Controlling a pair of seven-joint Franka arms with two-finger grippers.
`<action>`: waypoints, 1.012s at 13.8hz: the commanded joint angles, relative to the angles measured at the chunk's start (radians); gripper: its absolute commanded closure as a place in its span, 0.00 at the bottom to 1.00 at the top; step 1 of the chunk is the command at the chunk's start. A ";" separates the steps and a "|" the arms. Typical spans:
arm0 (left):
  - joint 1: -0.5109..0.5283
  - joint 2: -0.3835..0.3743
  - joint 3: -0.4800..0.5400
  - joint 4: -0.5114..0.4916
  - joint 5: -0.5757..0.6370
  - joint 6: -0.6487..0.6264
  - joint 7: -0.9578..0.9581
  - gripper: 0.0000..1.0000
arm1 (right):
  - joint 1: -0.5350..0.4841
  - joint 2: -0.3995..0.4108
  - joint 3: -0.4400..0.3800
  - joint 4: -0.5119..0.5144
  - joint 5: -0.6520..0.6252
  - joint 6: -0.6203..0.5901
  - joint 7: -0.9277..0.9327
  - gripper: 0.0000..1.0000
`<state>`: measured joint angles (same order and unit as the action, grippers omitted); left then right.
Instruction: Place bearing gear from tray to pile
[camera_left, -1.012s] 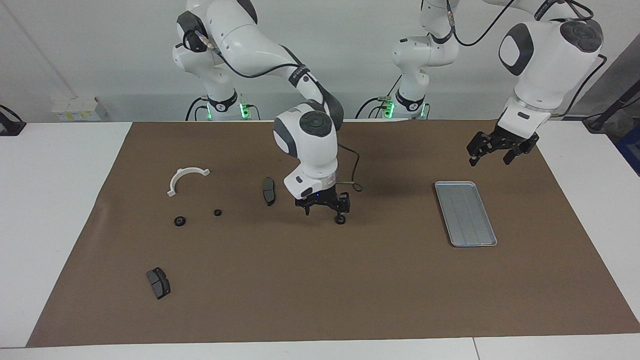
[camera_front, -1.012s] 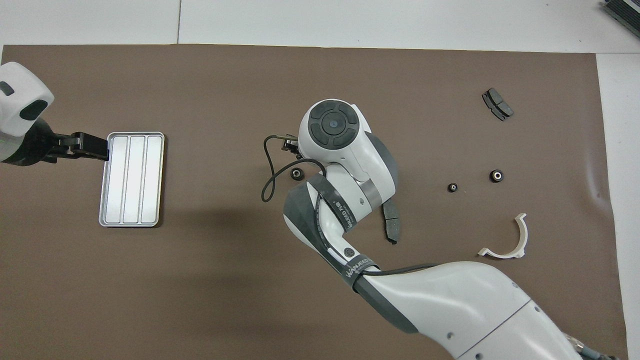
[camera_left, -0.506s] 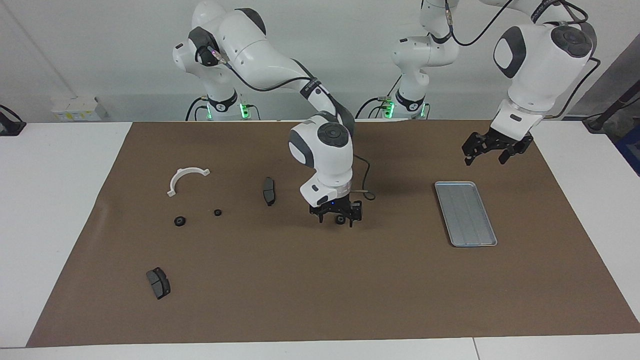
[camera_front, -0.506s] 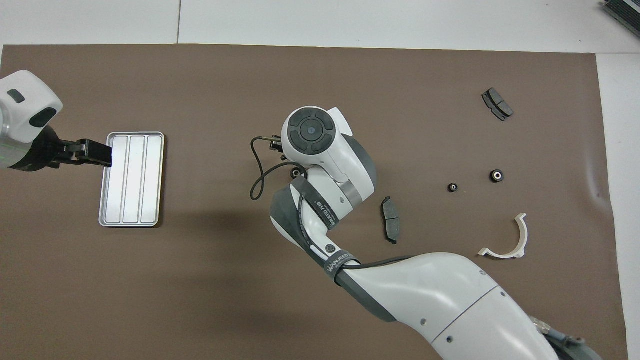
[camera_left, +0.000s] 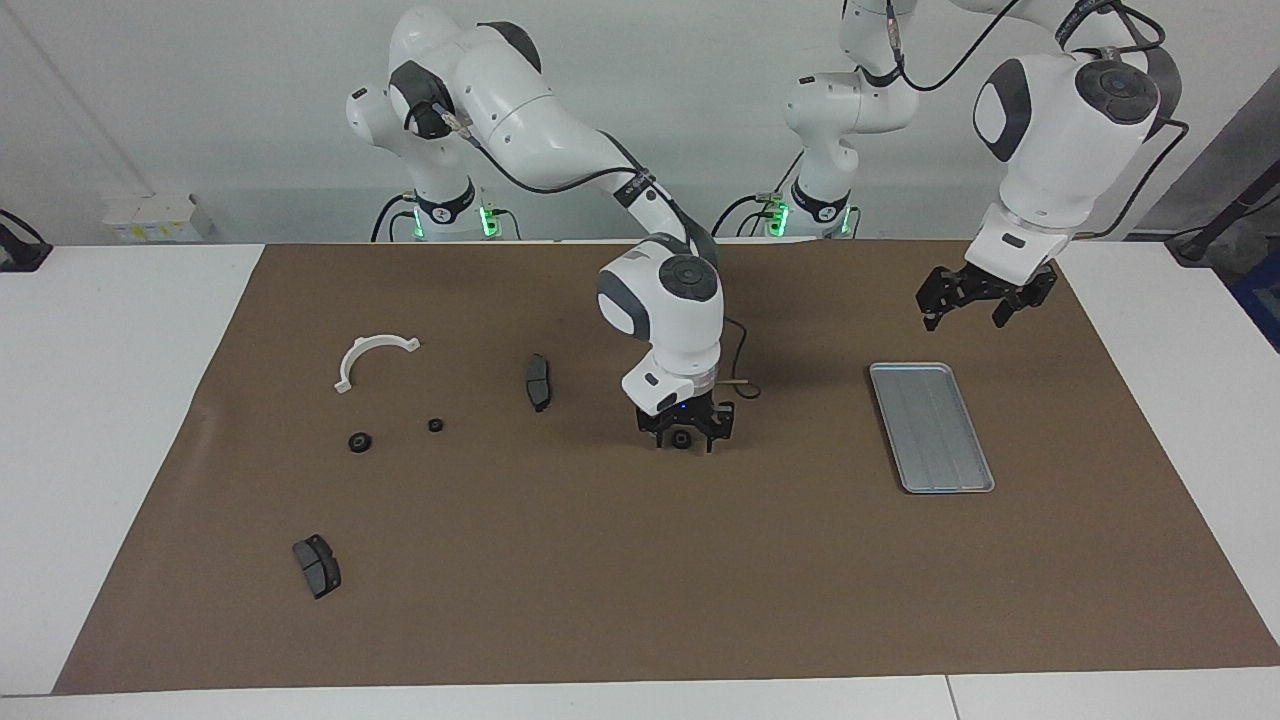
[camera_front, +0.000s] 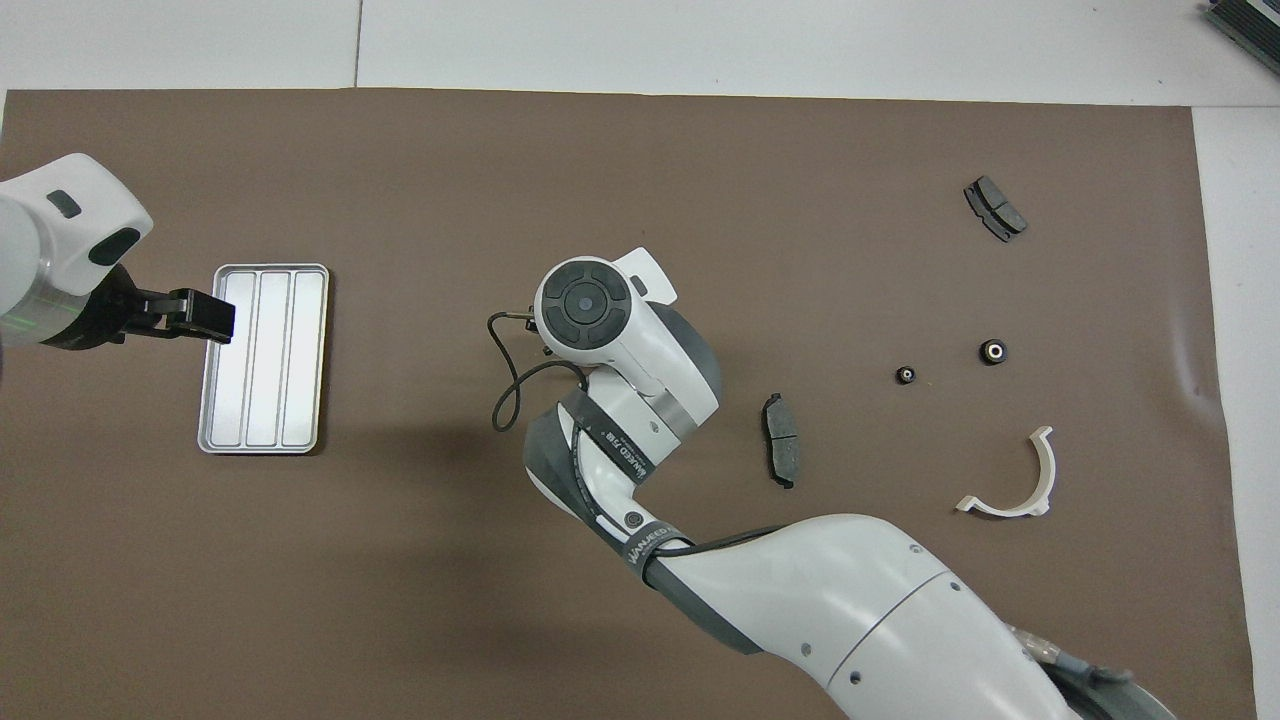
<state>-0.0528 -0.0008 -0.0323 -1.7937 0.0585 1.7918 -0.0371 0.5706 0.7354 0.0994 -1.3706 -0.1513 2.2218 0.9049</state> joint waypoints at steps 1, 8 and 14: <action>-0.019 -0.025 0.006 -0.036 0.027 0.018 -0.018 0.00 | 0.008 -0.019 0.000 -0.064 -0.063 0.022 0.017 0.42; -0.021 -0.027 0.006 -0.038 0.027 0.017 -0.020 0.00 | -0.015 -0.051 0.002 -0.050 -0.102 -0.030 -0.012 1.00; -0.019 -0.027 0.006 -0.038 0.027 0.014 -0.021 0.00 | -0.185 -0.250 0.005 -0.250 -0.088 -0.024 -0.138 1.00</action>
<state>-0.0607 -0.0008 -0.0324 -1.7983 0.0596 1.7918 -0.0391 0.4498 0.6084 0.0904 -1.4585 -0.2319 2.1799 0.8158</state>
